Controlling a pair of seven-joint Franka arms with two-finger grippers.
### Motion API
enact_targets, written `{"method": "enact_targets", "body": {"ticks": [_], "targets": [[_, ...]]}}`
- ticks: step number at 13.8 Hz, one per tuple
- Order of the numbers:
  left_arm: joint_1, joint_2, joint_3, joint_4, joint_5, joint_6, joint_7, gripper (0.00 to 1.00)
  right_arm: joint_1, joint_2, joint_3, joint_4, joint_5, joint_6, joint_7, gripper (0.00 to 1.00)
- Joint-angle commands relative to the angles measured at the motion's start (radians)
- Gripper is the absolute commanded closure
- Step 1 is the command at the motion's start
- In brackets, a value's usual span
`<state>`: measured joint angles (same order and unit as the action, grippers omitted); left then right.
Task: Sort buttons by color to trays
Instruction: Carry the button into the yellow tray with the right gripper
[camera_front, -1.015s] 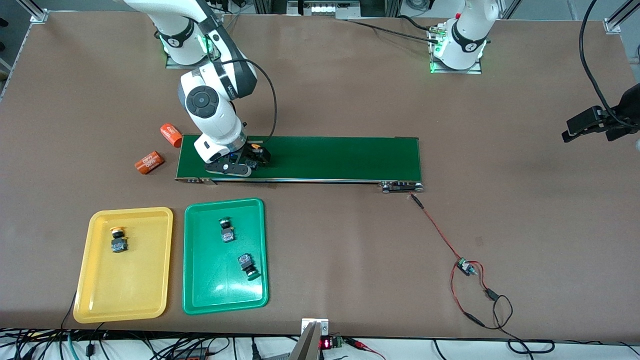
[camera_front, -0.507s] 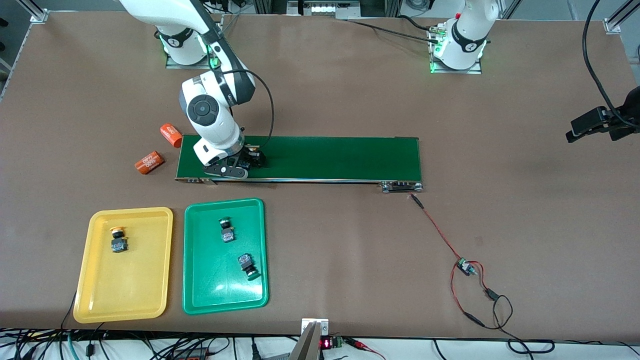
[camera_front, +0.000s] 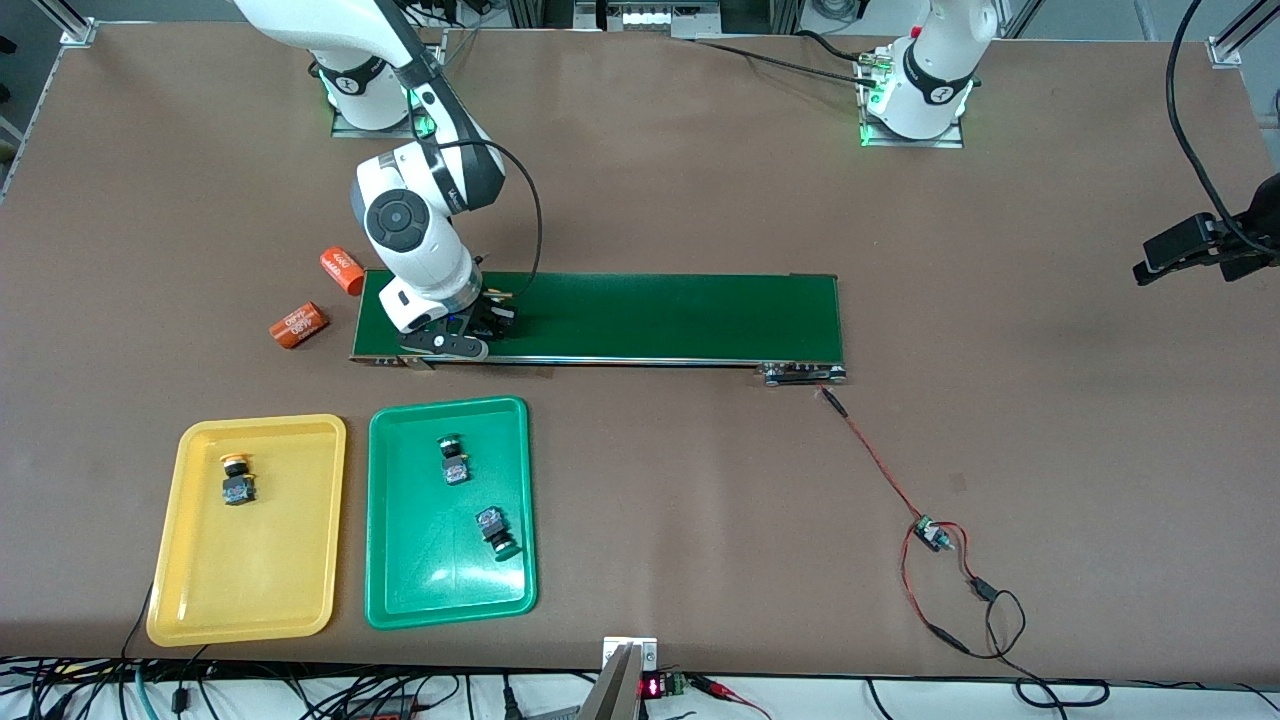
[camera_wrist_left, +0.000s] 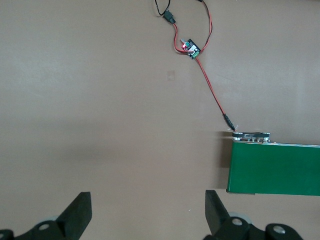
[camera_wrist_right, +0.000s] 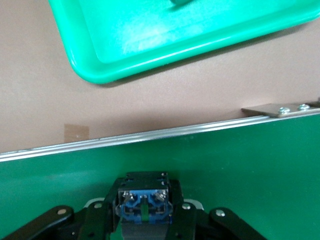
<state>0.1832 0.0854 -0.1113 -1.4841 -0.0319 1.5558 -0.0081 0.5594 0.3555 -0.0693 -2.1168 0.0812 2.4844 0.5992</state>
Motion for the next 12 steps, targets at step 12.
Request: {"method": "enact_targets", "body": {"ticks": [12], "targets": [[0.004,-0.024,-0.016,-0.019,-0.006,0.007,0.010,0.00,-0.379,0.115,-0.035,0.348,-0.124,-0.165,-0.663,1.00]]}}
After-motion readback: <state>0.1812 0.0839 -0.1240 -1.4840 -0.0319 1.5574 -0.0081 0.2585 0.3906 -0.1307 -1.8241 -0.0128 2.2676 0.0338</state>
